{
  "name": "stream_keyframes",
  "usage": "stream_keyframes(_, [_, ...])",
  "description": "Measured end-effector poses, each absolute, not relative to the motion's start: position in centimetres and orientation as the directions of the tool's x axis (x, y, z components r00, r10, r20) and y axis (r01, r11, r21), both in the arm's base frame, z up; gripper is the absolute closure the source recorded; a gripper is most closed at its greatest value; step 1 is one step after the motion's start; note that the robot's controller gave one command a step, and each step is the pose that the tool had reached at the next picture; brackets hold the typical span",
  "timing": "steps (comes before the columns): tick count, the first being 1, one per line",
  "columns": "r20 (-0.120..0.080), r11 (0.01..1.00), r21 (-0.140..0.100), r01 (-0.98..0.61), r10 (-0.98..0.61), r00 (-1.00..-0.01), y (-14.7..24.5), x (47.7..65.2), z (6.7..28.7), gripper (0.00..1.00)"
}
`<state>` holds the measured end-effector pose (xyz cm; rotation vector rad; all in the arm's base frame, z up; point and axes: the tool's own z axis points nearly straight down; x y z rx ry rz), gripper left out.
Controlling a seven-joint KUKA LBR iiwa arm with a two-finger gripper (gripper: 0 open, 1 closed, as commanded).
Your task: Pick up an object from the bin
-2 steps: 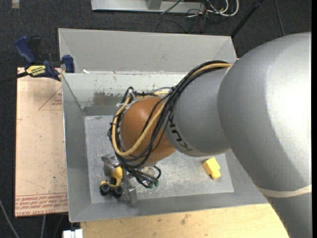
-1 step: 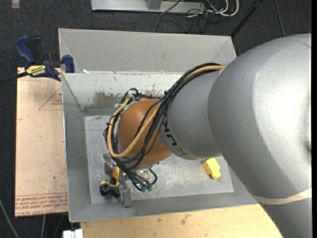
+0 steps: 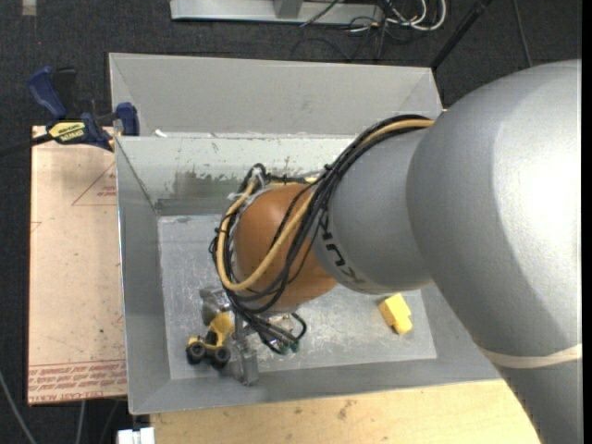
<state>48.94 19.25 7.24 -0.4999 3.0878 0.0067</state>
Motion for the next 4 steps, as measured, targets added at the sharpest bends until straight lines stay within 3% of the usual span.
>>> stream_keyframes(2, [-0.009,0.982,0.003,-0.189,-0.189,-0.982,22.5,49.1,7.1,0.0])
stream_keyframes(3, [-0.004,0.917,0.001,-0.399,-0.399,-0.917,21.8,54.2,10.5,1.0])
stream_keyframes(4, [-0.004,0.917,0.001,-0.4,-0.4,-0.917,21.8,54.2,10.5,1.0])
